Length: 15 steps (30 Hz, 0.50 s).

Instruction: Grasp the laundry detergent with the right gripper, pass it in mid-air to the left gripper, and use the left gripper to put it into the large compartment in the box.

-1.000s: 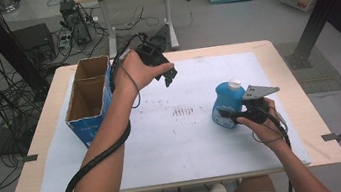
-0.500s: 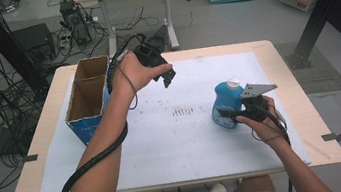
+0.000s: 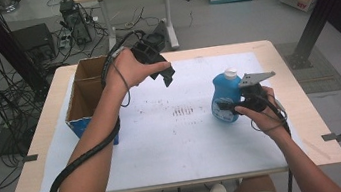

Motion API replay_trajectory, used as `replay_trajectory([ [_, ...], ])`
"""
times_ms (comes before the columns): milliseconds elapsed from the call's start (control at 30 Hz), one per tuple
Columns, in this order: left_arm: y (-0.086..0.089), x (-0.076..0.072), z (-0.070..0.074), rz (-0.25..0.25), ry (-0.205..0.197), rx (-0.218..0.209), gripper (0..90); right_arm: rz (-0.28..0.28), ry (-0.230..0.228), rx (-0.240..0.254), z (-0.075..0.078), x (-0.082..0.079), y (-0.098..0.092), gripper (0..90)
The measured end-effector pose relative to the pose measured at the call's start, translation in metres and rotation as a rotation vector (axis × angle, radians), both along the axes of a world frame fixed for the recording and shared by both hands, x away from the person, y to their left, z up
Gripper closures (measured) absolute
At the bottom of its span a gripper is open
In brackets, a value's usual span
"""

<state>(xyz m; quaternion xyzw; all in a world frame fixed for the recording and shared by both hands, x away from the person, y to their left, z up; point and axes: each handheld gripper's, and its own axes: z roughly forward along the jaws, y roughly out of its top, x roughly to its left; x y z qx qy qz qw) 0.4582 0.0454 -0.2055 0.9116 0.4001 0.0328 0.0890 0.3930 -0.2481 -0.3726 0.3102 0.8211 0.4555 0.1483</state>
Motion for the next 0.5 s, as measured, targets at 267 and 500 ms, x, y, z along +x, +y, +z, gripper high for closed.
replay_trajectory([
  [267,0.002,0.000,0.012,-0.074,-0.008,-0.037,6.9,-0.007,0.020,-0.017,0.024,0.016,0.010,42.7],
  [500,0.001,-0.002,0.024,-0.155,-0.023,-0.069,7.1,0.016,0.037,-0.010,0.034,0.024,0.021,42.6],
])
